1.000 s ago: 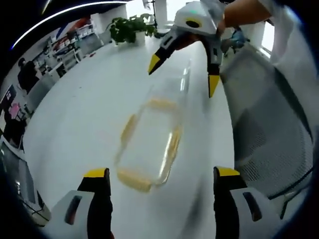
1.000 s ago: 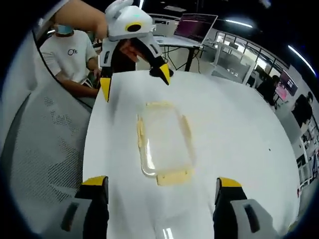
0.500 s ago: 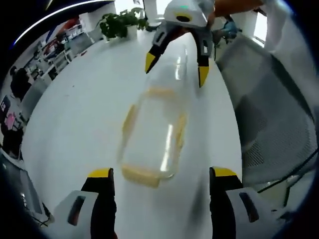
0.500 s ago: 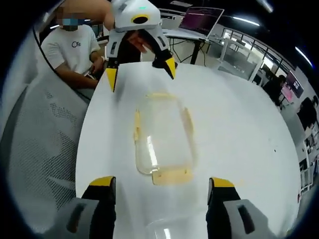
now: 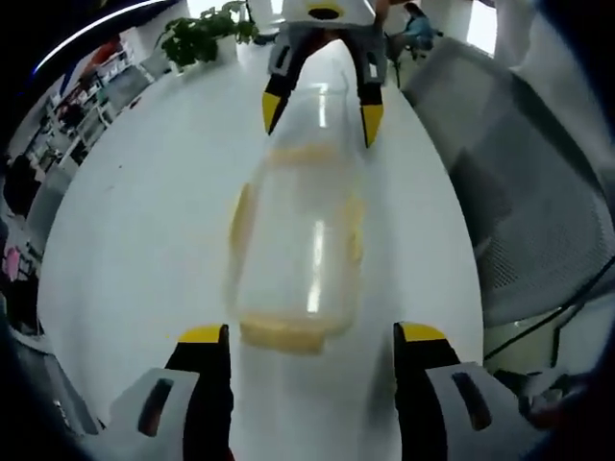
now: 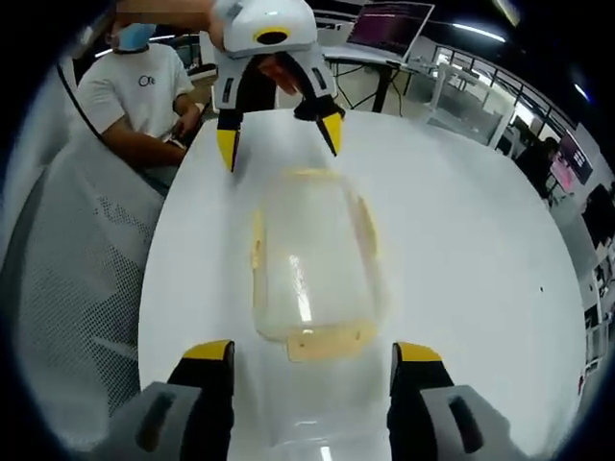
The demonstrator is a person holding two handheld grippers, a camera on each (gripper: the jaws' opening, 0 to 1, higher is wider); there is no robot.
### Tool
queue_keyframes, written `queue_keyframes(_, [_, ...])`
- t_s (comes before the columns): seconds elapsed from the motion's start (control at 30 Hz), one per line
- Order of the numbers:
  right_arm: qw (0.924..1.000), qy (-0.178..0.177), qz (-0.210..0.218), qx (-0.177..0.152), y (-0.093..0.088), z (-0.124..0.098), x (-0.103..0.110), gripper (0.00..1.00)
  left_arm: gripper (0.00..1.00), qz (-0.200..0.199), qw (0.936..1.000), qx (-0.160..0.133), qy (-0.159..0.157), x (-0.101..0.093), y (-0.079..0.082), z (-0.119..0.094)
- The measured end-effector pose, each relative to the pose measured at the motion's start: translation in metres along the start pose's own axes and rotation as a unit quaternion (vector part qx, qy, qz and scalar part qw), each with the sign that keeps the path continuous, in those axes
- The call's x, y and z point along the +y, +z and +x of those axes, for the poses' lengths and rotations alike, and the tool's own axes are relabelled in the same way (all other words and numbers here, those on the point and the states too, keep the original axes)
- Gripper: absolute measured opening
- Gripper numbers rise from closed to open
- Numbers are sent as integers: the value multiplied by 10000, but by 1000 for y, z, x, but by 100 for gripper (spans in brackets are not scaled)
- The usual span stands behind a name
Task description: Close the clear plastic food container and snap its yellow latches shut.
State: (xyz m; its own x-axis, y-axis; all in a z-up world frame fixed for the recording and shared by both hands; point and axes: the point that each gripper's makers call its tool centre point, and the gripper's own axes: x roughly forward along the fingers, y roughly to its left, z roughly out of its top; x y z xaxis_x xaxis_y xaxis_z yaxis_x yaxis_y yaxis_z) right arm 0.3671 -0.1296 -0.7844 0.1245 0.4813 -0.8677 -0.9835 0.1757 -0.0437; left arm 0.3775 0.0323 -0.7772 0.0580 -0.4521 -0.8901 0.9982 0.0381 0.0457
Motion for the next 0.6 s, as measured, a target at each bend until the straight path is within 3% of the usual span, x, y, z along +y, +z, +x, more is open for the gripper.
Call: queue_keyframes(0.6, [9995,136,-168,219,-8,8,-7,55,60,101,9995,117,-279,14,-10,15])
